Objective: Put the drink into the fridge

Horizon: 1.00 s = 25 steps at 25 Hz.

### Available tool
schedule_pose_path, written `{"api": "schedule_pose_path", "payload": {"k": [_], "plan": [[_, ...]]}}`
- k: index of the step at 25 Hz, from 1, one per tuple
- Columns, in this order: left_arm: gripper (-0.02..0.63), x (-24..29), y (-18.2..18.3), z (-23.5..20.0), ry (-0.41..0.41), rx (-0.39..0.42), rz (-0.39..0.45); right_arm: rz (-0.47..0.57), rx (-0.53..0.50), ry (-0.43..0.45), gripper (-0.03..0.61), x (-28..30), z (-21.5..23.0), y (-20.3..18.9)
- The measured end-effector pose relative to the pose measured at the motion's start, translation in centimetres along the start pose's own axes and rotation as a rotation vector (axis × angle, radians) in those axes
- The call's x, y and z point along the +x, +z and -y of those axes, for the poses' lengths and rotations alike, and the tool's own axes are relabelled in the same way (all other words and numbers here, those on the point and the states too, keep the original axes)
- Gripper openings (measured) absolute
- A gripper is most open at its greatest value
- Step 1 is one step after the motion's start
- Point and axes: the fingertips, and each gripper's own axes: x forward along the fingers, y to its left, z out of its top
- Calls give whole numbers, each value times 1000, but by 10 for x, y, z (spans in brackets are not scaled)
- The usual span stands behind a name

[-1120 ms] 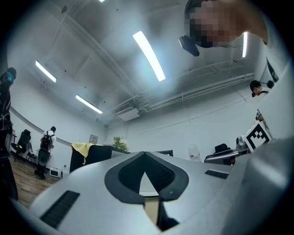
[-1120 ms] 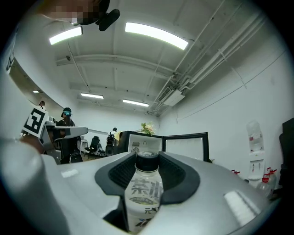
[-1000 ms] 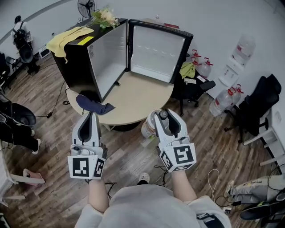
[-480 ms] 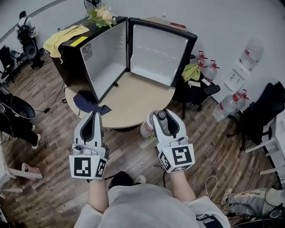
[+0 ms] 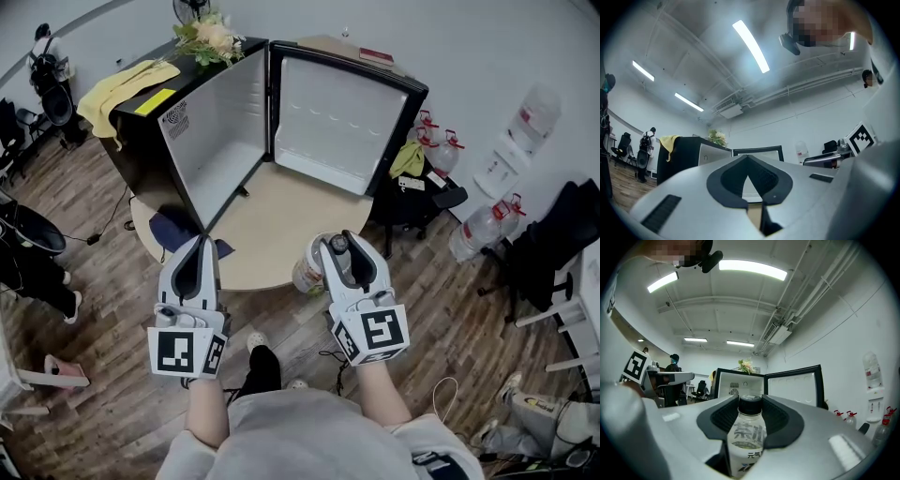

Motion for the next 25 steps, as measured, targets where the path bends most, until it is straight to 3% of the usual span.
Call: {"api": "schedule_pose_path", "payload": {"k": [13,25], "plan": [[8,89,-15,-81,-20,5,16,17,0,-22,161,123,9,-5],[8,132,-36,-120,-84,-31,17,5,-12,-52,162,192,4,-14]]}}
